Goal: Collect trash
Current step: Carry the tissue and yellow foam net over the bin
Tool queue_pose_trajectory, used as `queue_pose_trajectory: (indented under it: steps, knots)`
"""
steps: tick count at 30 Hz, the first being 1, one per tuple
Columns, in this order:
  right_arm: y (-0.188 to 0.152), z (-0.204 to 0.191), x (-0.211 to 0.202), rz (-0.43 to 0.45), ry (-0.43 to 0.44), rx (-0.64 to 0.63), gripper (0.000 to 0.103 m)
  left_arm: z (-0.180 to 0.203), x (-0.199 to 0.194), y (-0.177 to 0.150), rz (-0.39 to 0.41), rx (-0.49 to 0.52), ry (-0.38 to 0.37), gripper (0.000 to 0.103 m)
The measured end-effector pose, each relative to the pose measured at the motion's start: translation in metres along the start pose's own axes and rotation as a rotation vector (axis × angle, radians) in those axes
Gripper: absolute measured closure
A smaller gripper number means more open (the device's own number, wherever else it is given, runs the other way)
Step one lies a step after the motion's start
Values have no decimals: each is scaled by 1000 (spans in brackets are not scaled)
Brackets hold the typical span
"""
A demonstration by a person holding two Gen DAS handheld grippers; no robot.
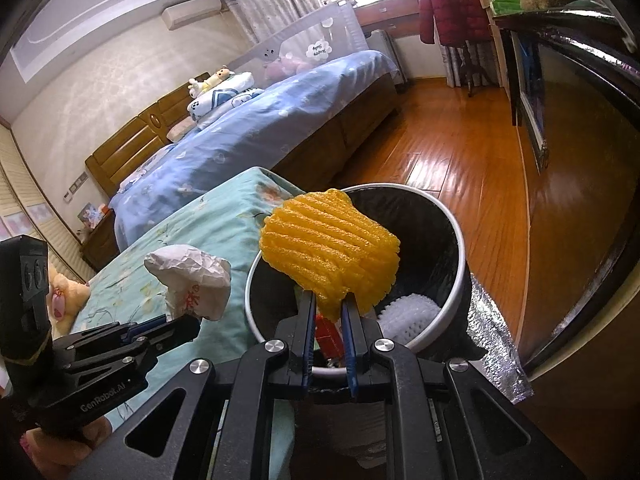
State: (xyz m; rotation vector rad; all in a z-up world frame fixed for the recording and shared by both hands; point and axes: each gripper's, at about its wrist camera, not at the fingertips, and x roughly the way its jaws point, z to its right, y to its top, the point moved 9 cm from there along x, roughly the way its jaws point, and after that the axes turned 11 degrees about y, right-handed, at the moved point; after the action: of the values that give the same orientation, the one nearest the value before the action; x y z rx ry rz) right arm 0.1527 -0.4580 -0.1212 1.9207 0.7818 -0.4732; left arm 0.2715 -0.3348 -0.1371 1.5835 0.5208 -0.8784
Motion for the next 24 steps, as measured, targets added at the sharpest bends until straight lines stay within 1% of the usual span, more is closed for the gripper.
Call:
queue_pose_trajectory:
  steps: [24]
  knots:
    - [15,13,9,-8,-8,-5,91,15,18,13,-16,18,-9,87]
